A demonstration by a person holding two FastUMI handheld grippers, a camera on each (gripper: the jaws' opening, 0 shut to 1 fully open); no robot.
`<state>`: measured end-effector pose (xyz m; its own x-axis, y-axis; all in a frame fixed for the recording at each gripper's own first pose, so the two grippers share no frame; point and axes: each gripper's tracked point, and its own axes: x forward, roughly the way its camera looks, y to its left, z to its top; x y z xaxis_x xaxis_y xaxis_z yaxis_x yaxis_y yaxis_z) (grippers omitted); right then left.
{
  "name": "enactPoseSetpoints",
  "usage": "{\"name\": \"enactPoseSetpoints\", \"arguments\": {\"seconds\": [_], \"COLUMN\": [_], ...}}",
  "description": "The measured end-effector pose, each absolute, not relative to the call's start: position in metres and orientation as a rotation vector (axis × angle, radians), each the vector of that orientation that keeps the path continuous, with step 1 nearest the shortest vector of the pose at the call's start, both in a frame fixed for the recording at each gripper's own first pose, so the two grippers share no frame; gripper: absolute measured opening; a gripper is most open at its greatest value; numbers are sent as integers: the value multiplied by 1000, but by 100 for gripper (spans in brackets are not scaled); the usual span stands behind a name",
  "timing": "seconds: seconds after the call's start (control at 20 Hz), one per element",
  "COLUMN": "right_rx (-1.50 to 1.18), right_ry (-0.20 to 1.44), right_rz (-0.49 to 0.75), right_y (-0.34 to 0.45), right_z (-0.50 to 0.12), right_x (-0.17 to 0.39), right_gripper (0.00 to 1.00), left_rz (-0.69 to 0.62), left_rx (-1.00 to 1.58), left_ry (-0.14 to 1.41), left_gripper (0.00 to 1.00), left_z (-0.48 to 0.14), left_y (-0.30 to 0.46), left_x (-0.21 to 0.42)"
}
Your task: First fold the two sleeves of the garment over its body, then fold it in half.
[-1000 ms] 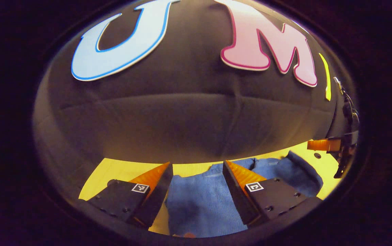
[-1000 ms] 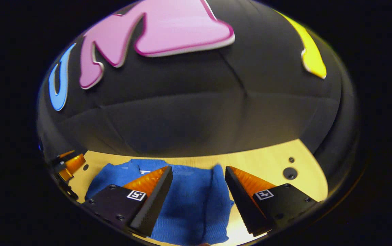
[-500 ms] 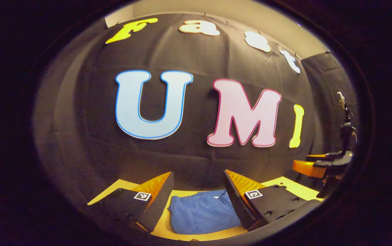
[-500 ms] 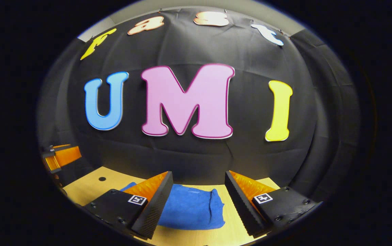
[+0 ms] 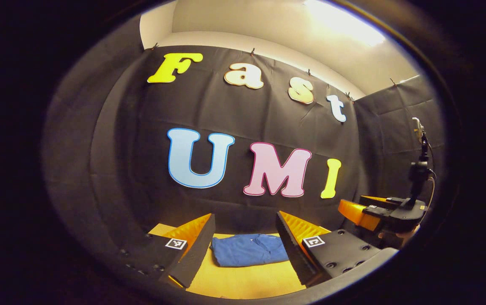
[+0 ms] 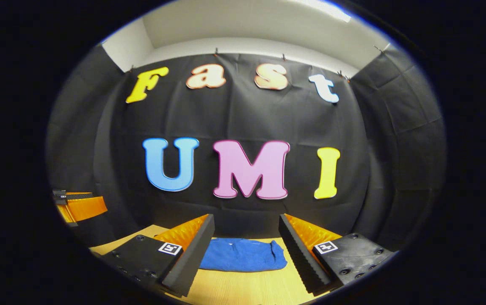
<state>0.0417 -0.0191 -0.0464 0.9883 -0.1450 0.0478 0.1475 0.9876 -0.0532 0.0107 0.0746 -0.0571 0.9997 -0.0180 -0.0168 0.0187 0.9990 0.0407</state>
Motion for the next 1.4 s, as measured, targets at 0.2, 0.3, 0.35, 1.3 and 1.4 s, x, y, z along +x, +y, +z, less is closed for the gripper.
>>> {"name": "enactPoseSetpoints", "arguments": {"seconds": [0.2, 0.3, 0.35, 1.3, 1.4], "right_rx": [-84, -64, -56, -23, -26], "right_ry": [-17, 13, 15, 41, 40], "right_rz": [-109, -113, -100, -153, -161], "right_y": [15, 21, 26, -4, -9], "right_z": [-60, -66, -65, -63, -62], "right_x": [-17, -34, -41, -88, -89], "right_gripper": [98, 96, 96, 96, 96], "left_rz": [53, 108, 123, 27, 30], "left_rx": [-17, -15, 6, 146, 137], "left_ry": [24, 18, 6, 19, 27], "left_gripper": [80, 80, 80, 80, 80], "left_z": [-67, -64, -61, -61, -62], "left_y": [92, 102, 107, 51, 51], "left_x": [-64, -91, -102, -107, -104]}}
